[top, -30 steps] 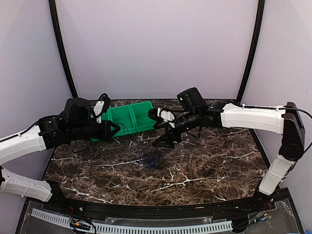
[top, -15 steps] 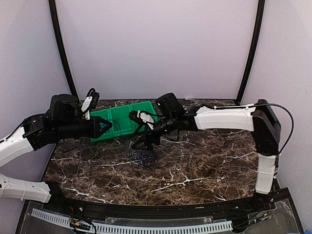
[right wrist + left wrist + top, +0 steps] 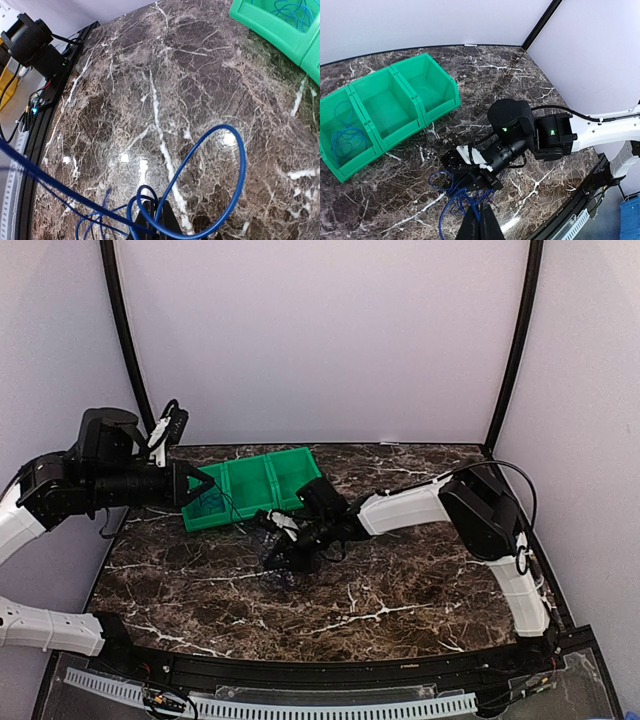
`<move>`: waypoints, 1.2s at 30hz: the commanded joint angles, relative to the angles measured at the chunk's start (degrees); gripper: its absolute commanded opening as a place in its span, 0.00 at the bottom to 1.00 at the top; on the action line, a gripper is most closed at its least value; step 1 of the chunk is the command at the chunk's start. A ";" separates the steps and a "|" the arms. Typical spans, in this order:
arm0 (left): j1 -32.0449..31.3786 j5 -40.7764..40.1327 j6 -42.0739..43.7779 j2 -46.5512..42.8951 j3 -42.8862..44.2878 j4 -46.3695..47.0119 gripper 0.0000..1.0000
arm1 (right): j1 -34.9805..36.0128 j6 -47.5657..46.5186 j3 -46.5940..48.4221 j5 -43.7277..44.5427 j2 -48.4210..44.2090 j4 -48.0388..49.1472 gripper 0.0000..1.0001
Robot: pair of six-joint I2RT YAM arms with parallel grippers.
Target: Untangle the cables
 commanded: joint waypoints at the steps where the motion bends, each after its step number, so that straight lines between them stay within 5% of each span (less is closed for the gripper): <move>1: 0.06 -5.99 4.92 -1.12 20.12 -0.08 0.00 | -0.39 0.48 -1.31 2.86 1.14 -4.21 0.08; 6: 0.07 -10.30 10.31 6.94 48.23 -8.42 0.00 | -3.00 0.10 -4.92 2.03 0.74 -5.98 0.21; 10: 0.10 -11.45 13.01 10.64 57.28 -8.64 0.00 | -4.94 -0.28 -7.74 3.10 -0.06 -7.01 0.23; 21: 0.11 -12.02 11.90 6.60 43.15 -0.48 0.00 | -10.85 -3.98 -15.74 7.68 -7.12 -13.26 0.24; 29: 0.11 -14.95 16.25 8.30 56.66 0.36 0.00 | -23.25 -2.74 -20.41 1.87 -7.91 -17.26 0.32; 36: 0.06 -20.67 19.11 5.39 57.20 4.95 0.00 | -30.99 -6.06 -26.22 7.41 -15.09 -17.65 0.36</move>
